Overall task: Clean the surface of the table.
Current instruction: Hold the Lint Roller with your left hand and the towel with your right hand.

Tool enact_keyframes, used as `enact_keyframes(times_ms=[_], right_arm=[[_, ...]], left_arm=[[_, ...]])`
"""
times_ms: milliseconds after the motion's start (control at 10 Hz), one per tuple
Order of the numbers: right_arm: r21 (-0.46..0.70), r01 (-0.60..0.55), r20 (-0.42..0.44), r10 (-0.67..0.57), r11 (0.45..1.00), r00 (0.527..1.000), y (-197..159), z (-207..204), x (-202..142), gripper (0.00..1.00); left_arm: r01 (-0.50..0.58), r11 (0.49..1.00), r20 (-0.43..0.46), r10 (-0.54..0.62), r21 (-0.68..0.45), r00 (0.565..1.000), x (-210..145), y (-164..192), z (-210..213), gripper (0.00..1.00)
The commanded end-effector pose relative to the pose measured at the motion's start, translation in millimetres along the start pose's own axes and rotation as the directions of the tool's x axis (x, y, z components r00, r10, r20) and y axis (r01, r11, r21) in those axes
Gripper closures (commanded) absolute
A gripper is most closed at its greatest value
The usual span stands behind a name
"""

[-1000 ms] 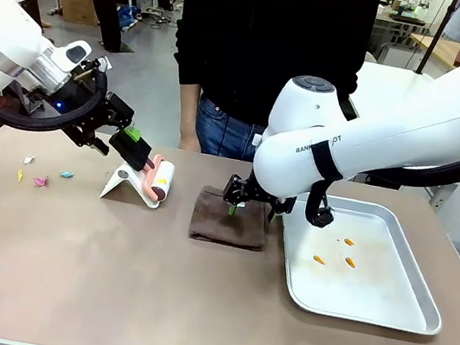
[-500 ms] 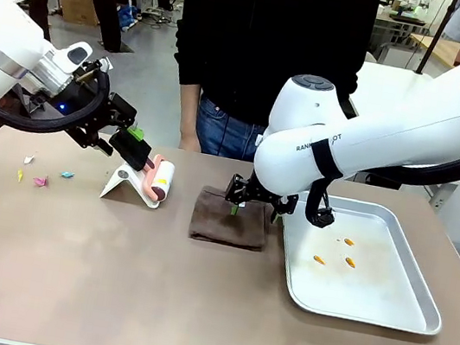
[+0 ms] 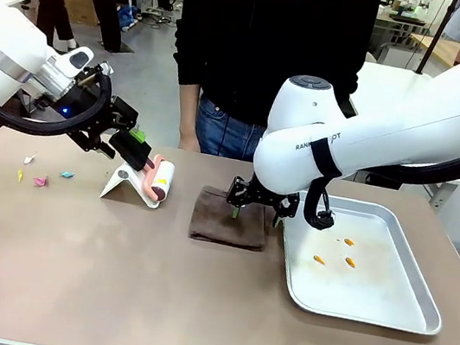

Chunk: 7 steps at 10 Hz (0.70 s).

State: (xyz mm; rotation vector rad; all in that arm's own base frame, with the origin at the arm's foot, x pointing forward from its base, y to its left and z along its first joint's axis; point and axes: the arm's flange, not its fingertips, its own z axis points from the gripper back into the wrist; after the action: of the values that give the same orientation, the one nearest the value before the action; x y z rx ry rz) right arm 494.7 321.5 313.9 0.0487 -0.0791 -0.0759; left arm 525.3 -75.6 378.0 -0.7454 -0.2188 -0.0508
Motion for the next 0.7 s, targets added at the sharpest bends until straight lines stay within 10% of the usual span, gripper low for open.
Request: enact_keyframes(times_ms=[0,600], right_arm=[[-0.038,0.049,0.004,-0.049,0.998,0.999,10,0,5,0.00],[-0.044,0.050,-0.007,-0.051,0.998,0.999,8,-5,6,0.00]], left_arm=[[0.013,0.999,-0.008,-0.013,-0.032,1.000,9,2,-8,0.00],[0.038,0.999,-0.069,-0.038,0.004,0.997,39,2,-10,0.00]])
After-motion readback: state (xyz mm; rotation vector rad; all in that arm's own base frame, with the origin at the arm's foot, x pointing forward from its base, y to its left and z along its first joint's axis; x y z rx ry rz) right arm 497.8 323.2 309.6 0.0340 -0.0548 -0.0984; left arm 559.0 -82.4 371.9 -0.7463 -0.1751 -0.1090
